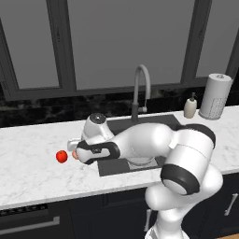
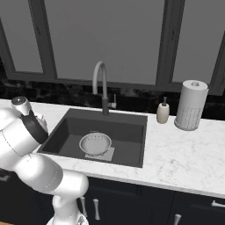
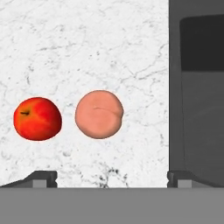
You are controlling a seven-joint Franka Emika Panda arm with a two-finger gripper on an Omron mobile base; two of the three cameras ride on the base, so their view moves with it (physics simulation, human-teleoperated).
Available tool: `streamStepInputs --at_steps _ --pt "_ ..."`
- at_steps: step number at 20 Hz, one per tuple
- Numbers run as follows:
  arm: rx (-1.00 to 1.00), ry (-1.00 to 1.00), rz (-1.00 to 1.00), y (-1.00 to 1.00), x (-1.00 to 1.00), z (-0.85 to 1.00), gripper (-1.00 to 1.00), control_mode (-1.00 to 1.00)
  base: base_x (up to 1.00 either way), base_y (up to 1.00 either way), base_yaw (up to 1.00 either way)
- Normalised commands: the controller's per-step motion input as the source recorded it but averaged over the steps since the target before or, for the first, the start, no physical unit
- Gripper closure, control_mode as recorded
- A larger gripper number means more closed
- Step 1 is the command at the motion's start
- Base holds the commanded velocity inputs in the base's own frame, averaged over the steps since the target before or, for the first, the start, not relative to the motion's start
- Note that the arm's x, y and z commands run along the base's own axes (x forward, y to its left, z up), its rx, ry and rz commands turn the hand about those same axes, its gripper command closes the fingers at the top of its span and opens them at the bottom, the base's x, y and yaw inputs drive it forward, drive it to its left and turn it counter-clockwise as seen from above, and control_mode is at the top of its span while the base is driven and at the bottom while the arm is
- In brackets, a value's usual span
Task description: Put the colander in the sink, put the apple, peach in the colander, and turn on the sink faucet and pour water over the colander.
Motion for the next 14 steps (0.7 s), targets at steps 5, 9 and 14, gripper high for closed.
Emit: streamStepInputs --at_steps 5,9,14 --pt "-0.04 0.00 0.00 0.07 0.11 -0.04 -1.00 -1.00 0.00 0.00 0.00" --pt "-0.03 0.01 0.00 0.10 0.05 -0.04 -1.00 -1.00 0.00 0.00 0.00" --pt "0.00 0.02 0.00 0.17 0.00 -0.05 -1.00 -1.00 0.00 0.00 0.00"
